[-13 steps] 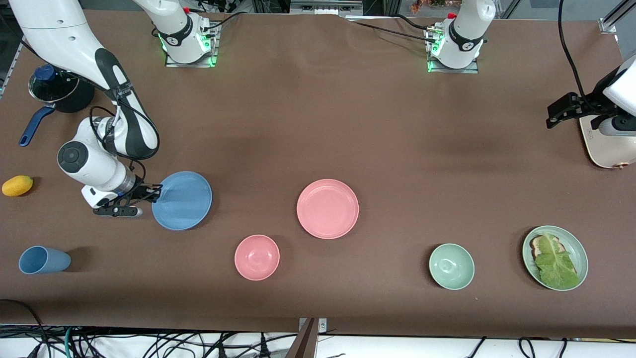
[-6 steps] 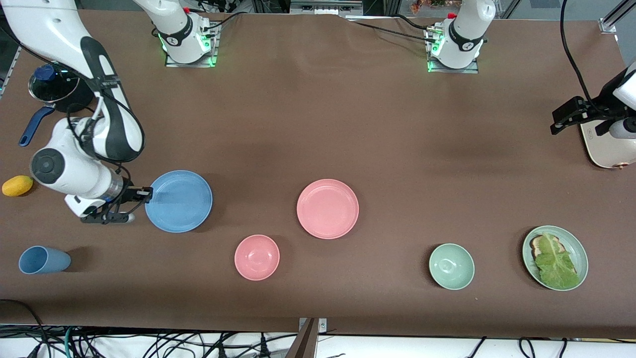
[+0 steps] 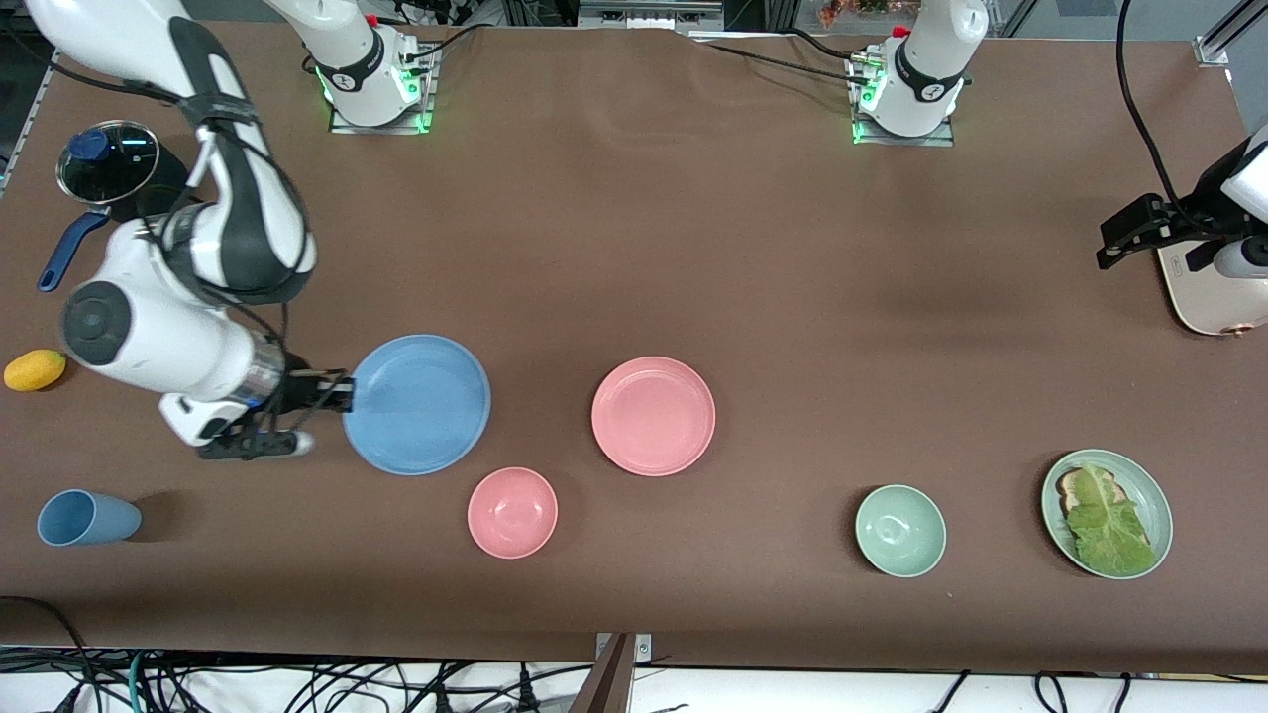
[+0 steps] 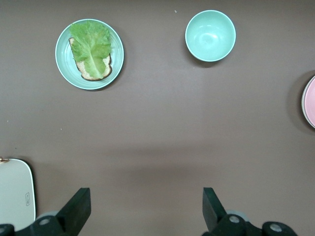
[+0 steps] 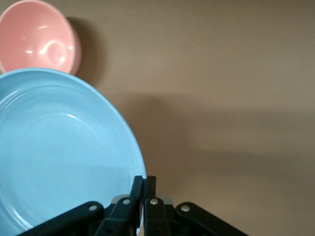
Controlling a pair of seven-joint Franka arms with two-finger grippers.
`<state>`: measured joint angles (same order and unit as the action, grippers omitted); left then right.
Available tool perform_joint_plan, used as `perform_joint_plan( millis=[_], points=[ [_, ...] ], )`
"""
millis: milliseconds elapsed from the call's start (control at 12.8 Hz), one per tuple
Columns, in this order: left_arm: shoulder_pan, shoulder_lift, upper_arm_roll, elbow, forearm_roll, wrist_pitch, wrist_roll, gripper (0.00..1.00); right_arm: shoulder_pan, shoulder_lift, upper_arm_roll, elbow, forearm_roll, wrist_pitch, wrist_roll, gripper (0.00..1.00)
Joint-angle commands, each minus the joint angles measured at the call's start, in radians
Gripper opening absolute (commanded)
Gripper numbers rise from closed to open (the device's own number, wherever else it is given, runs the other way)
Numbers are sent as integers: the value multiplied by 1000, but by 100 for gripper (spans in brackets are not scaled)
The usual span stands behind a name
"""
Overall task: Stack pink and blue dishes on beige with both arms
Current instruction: 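Carry the blue plate onto the pink plate with the right gripper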
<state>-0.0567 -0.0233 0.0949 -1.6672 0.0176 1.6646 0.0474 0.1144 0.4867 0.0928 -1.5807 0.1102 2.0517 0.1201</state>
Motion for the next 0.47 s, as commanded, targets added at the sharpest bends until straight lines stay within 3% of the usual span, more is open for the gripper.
perform_joint_plan(
  millis=[0, 392],
  points=[
    [3, 17, 6, 37, -25, -14, 25, 100, 108, 70, -1, 69, 11, 10, 148, 0],
    [0, 26, 6, 38, -25, -14, 17, 100, 316, 263, -7, 240, -46, 123, 550, 0]
  ],
)
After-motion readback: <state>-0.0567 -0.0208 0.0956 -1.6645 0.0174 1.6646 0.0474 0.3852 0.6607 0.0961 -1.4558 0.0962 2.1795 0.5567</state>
